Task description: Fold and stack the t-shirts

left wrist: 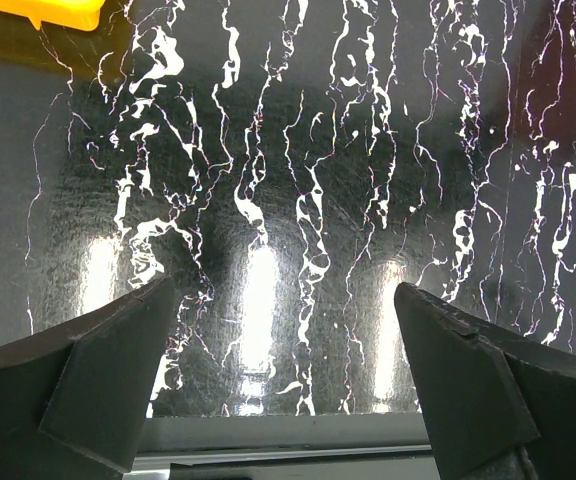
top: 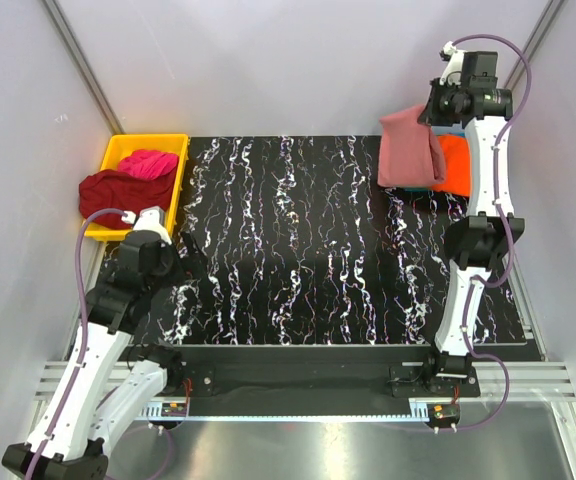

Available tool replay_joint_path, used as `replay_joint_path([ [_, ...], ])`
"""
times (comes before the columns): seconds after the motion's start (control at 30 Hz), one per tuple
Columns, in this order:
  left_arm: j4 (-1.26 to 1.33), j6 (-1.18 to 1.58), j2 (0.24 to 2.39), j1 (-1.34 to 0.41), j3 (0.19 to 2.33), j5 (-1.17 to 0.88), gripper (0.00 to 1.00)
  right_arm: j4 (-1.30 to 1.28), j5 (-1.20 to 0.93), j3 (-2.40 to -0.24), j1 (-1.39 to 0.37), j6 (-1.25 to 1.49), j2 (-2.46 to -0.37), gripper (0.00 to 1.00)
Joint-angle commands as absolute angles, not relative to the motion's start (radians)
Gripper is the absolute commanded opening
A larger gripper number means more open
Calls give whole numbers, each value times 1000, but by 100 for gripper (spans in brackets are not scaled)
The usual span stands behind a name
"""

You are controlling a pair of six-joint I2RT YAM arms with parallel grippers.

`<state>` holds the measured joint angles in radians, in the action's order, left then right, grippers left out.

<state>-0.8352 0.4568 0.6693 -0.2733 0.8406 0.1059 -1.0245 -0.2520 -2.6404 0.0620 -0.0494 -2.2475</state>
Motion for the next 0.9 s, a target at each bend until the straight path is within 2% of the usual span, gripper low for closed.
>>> replay_joint_path([
  [0.0,-787,457,673,-270,842,112,99,-1040,-258,-2712,83,-100,-2206,0],
  [0.87,-787,460,699,-268,841,109,98,-991,-311,-2827,167,-35,-2278,0],
])
